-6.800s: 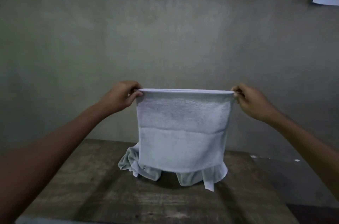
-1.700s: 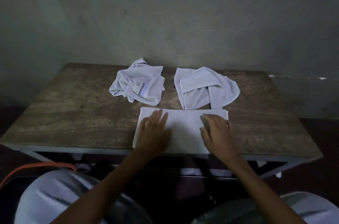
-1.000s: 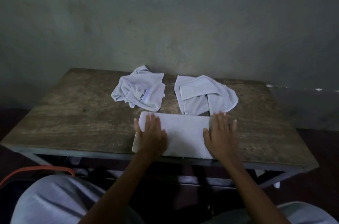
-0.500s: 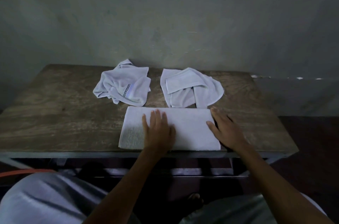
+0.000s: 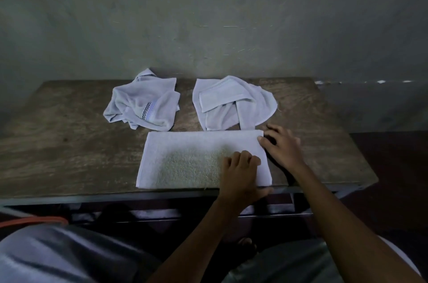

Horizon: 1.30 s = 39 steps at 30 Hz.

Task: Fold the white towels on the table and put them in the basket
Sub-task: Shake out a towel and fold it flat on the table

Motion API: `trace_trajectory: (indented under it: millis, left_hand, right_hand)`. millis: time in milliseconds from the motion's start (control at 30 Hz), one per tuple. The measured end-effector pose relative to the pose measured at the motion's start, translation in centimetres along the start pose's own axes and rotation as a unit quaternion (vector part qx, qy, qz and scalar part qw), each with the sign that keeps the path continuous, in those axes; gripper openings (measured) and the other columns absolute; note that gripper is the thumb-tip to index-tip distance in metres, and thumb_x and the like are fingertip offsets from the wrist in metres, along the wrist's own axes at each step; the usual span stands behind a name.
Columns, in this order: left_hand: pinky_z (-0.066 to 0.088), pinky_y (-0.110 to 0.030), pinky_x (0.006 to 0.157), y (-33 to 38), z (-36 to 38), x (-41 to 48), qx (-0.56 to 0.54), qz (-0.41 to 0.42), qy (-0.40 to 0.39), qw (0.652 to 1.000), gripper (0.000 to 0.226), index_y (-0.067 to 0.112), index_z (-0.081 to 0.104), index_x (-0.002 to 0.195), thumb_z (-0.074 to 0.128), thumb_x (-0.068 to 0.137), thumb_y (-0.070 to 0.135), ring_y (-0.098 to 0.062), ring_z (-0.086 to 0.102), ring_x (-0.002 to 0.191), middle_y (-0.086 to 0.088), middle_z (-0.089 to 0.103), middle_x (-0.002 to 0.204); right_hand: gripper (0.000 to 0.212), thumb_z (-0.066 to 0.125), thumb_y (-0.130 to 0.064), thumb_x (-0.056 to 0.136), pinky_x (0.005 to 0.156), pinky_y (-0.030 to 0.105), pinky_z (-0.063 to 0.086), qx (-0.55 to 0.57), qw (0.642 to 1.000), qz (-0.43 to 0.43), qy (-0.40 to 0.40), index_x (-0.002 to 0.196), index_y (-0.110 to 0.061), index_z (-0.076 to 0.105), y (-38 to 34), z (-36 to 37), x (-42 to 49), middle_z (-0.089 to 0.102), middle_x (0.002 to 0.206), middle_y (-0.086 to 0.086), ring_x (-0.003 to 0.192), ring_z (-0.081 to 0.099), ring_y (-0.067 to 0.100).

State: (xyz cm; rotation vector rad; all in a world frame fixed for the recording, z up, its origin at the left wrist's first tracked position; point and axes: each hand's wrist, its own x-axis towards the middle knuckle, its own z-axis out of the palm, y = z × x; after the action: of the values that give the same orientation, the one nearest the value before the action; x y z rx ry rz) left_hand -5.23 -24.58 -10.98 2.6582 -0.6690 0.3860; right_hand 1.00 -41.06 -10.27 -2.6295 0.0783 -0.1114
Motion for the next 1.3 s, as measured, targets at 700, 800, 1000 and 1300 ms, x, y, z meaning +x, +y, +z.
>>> trace_trajectory:
  millis: [700,800,1000,1300]
  left_hand:
    - [0.037,-0.014,0.062,-1.6,-3.8,-1.6,-0.31,-0.087,0.123,0.939,0.015,0.021,0.05,0.084,0.064,0.079,0.019,-0.005,0.049,0.066,0.008,0.054,0.076]
    - [0.035,-0.008,0.057,-2.4,-5.7,-2.0,-0.325,-0.141,0.167,0.92,0.022,0.025,0.047,0.08,0.066,0.075,0.016,0.003,0.049,0.06,0.015,0.052,0.069]
    - [0.043,-0.021,0.053,-5.7,-9.9,-3.8,-0.408,-0.203,0.24,0.857,0.013,0.017,0.054,0.075,0.057,0.078,0.029,-0.003,0.052,0.057,0.012,0.055,0.064]
    - [0.05,-0.032,0.069,-12.8,-11.2,-8.7,-0.326,-0.385,0.276,0.818,0.027,0.021,0.063,0.071,0.052,0.066,0.045,-0.011,0.06,0.068,0.006,0.064,0.067]
  right_hand:
    - [0.015,0.065,-0.024,0.074,0.07,0.032,0.039,0.346,0.928,0.104,-0.089,0.087,-0.022,0.057,-4.8,-3.3,1.3,0.052,0.082,0.004,0.079,0.05,0.018]
    - [0.028,0.059,-0.014,0.083,0.069,0.032,0.04,0.331,0.935,0.024,-0.124,0.106,-0.029,0.057,-7.5,-5.2,2.4,0.052,0.086,0.008,0.078,0.05,0.017]
    - [0.018,0.055,-0.007,0.078,0.054,0.021,0.038,0.363,0.883,-0.053,-0.292,0.093,-0.004,0.066,-14.2,-7.0,5.2,0.055,0.069,0.005,0.061,0.047,0.011]
    - [0.018,0.071,-0.008,0.082,0.073,0.018,0.041,0.185,0.893,-0.151,-0.38,0.099,-0.005,0.068,-22.5,-1.8,8.5,0.061,0.084,0.005,0.079,0.055,0.008]
